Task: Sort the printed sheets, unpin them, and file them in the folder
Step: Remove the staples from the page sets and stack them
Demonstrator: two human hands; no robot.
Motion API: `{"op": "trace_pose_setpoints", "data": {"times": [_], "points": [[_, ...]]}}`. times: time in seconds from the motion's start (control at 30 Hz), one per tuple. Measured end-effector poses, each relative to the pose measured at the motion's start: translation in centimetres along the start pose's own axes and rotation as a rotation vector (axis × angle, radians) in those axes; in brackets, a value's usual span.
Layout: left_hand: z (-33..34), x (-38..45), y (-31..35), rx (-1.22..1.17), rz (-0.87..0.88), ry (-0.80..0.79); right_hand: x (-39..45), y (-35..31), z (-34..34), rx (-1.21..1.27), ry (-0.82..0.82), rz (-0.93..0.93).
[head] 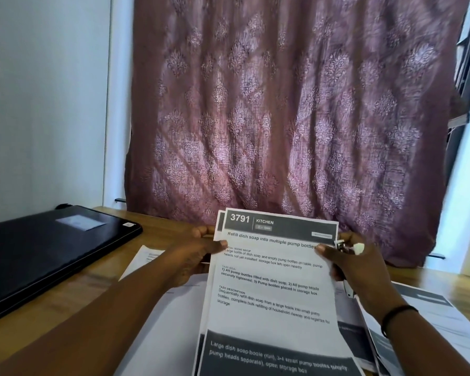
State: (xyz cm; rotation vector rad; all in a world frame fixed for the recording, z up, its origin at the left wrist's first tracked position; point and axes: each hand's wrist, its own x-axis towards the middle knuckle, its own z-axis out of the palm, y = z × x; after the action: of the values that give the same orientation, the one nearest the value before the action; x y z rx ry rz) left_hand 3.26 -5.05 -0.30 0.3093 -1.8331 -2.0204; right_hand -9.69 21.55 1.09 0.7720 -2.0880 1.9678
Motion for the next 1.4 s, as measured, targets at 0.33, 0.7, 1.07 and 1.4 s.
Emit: {"op": "trace_pose_setpoints", "data": {"times": [0.33,0.7,1.07,1.4], "points": [[-0.3,-0.2,0.3,-0.018,-0.001,0.103,-1.0,-0.7,-2.7,0.0,-0.318,0.124],[-0.3,-0.2,0.5,-0.081,0.033,0.109,-0.9,-0.3,-2.3,-0.097,-0.489,0.17],[0.9,-0.6,0.3,0.15,0.553,0.259,0.2,1.6,-1.0,0.037,-0.21,0.116],[1.2,-0.7,0.4,0.06,0.35,0.128,0.1,1.7,-2.1,0.145,-0.26,0.096]]}}
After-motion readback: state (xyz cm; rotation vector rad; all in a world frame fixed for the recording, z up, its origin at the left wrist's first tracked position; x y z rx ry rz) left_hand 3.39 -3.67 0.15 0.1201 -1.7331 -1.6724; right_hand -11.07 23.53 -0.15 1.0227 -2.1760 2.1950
